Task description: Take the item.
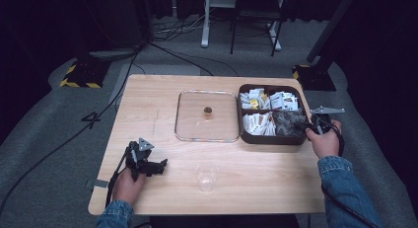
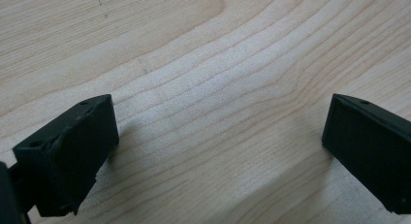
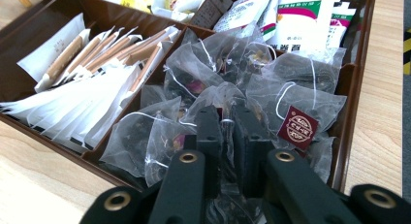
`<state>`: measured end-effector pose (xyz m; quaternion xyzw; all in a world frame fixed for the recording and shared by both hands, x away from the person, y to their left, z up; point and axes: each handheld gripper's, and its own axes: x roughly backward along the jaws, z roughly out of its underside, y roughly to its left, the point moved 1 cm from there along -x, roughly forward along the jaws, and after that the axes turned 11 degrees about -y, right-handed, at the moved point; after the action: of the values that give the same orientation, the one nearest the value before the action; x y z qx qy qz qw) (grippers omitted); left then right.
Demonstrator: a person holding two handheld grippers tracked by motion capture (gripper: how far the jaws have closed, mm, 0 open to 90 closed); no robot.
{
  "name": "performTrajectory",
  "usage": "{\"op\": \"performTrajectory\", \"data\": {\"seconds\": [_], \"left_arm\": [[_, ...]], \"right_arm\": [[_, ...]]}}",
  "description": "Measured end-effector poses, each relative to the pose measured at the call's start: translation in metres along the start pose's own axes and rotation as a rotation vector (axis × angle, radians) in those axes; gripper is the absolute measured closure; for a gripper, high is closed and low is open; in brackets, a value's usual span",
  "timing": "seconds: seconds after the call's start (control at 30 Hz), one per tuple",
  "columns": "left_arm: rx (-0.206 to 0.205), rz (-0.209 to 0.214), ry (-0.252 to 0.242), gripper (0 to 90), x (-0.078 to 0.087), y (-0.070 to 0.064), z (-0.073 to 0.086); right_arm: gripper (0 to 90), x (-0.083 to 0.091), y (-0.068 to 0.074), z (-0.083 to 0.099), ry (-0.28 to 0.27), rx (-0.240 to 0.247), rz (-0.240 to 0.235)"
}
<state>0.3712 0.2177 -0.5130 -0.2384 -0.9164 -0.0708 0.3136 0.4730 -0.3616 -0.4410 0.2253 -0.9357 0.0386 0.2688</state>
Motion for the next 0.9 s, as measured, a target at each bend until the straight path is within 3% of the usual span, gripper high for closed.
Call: {"op": "performTrajectory", "data": {"seconds": [0.5,0.9], "left_arm": [[-0.001,0.0,0.0,0.0,0.0,0.0,0.0],[0.0,0.0,0.0,0.0,0.0,0.0,0.0]], "right_arm": [[89.5,0.018,0.001,-0.011,-0.09,-0.007,-0.016],[90.0,0.041,0.012,-0.025,-0.209,-0.02,-0.082]]}}
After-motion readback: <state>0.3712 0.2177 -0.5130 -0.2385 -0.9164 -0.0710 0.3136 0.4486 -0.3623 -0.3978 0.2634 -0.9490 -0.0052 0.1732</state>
